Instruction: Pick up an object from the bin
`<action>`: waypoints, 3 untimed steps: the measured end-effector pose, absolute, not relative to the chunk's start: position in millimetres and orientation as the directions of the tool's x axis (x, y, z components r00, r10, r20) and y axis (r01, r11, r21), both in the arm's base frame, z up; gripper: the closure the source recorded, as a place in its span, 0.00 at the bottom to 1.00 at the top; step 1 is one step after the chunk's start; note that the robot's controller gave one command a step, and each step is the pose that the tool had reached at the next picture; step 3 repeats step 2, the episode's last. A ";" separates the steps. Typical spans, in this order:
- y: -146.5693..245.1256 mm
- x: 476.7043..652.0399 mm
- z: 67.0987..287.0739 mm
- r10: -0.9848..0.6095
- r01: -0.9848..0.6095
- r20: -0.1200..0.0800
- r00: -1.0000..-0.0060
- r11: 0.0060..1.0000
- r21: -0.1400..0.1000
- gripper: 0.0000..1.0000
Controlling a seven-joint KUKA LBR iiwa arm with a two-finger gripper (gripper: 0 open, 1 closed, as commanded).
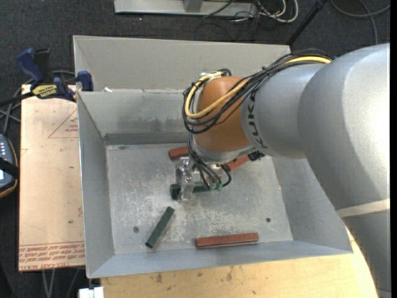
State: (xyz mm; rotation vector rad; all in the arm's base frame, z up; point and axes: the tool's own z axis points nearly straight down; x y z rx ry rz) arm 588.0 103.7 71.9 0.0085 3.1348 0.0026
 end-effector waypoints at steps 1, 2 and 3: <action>103.7 587.8 71.8 0.006 0.006 -0.006 -1.000 1.000 0.002 1.00; 103.6 587.4 73.4 0.006 0.006 -0.004 -1.000 1.000 0.001 1.00; 103.6 587.4 73.4 0.006 0.006 -0.004 -1.000 1.000 0.001 1.00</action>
Offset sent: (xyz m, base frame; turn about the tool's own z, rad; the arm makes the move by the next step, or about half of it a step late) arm -0.0002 0.0001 0.0196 0.0000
